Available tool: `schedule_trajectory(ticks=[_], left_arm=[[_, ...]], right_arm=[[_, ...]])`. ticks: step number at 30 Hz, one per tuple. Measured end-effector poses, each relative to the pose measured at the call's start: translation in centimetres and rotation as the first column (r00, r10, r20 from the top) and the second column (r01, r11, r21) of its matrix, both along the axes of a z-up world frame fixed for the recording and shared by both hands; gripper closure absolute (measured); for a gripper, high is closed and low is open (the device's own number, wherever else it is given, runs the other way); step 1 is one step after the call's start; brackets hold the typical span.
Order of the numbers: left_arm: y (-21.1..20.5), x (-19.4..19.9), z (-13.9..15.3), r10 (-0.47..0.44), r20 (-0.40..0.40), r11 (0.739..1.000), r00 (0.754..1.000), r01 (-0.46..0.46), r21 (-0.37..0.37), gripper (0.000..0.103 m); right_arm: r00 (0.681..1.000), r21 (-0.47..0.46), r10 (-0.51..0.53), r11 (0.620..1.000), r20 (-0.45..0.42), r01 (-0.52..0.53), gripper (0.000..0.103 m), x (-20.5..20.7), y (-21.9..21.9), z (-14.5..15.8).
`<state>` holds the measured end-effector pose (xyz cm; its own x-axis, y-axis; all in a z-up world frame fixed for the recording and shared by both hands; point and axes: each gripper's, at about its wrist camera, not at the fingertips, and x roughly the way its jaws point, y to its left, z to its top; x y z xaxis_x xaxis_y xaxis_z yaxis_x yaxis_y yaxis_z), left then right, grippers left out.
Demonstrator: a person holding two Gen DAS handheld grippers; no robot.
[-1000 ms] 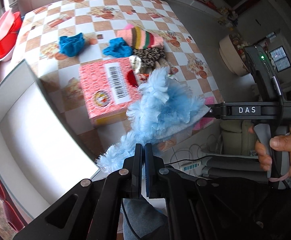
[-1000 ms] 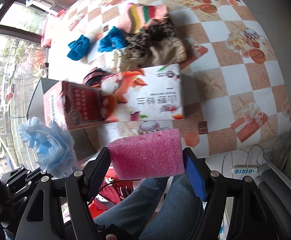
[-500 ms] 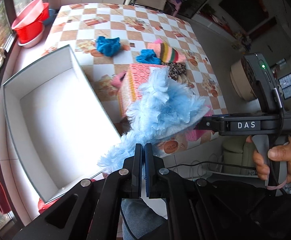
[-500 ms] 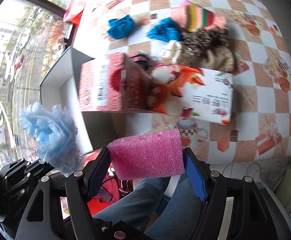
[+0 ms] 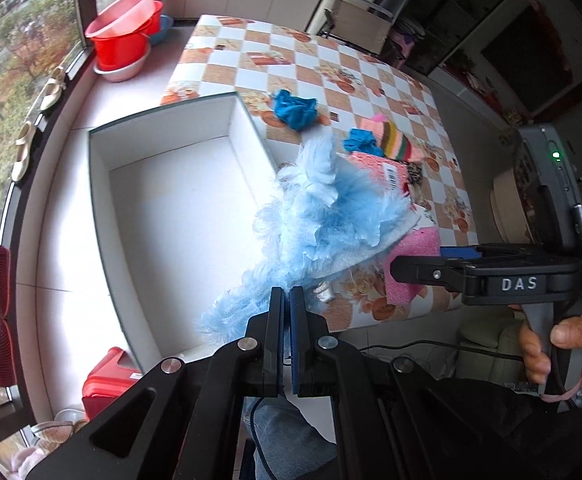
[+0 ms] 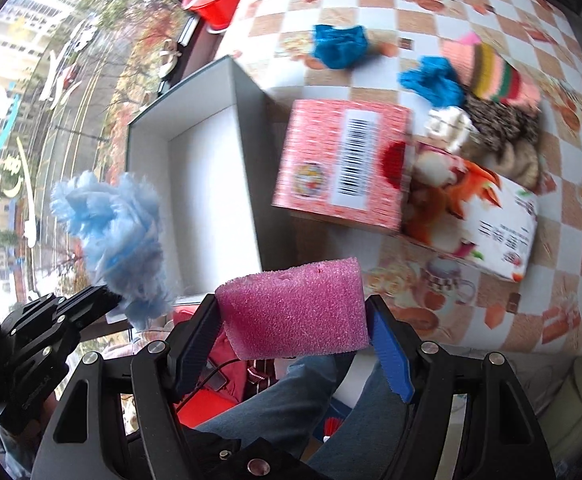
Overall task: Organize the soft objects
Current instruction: 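Lower the duster and sponge into the white box and open both tools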
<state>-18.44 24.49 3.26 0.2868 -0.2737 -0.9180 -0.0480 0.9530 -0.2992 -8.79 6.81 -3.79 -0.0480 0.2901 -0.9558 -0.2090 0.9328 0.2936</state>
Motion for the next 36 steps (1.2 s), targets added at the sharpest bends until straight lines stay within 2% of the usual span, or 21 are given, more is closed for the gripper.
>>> schedule_trajectory(ticks=[8, 18, 22, 28, 36], left_arm=[[3.1, -0.6, -1.3, 0.108, -0.01, 0.993, 0.994, -0.107, 0.056, 0.101], [5.6, 0.5, -3.2, 0.224, -0.024, 0.968, 0.974, -0.22, 0.118, 0.101], [6.2, 1.5, -3.8, 0.261, -0.026, 0.959, 0.965, -0.256, 0.121, 0.101], [7.1, 3.6, -4.1, 0.298, -0.017, 0.947, 0.954, -0.294, 0.129, 0.101], [8.8, 6.2, -5.3, 0.346, -0.022, 0.93, 0.938, -0.34, 0.139, 0.101]], right_arm=[[0.995, 0.007, 0.09, 0.996, 0.04, -0.09, 0.029, 0.3, 4.4, 0.7], [0.977, -0.036, 0.194, 0.981, 0.093, -0.191, 0.029, 1.4, 9.8, 1.3], [0.968, -0.065, 0.223, 0.974, 0.117, -0.217, 0.029, 2.3, 11.6, 1.3], [0.958, -0.092, 0.254, 0.966, 0.133, -0.243, 0.029, 3.9, 13.7, 0.9], [0.96, -0.11, 0.241, 0.968, 0.141, -0.227, 0.029, 6.5, 14.8, 0.0]])
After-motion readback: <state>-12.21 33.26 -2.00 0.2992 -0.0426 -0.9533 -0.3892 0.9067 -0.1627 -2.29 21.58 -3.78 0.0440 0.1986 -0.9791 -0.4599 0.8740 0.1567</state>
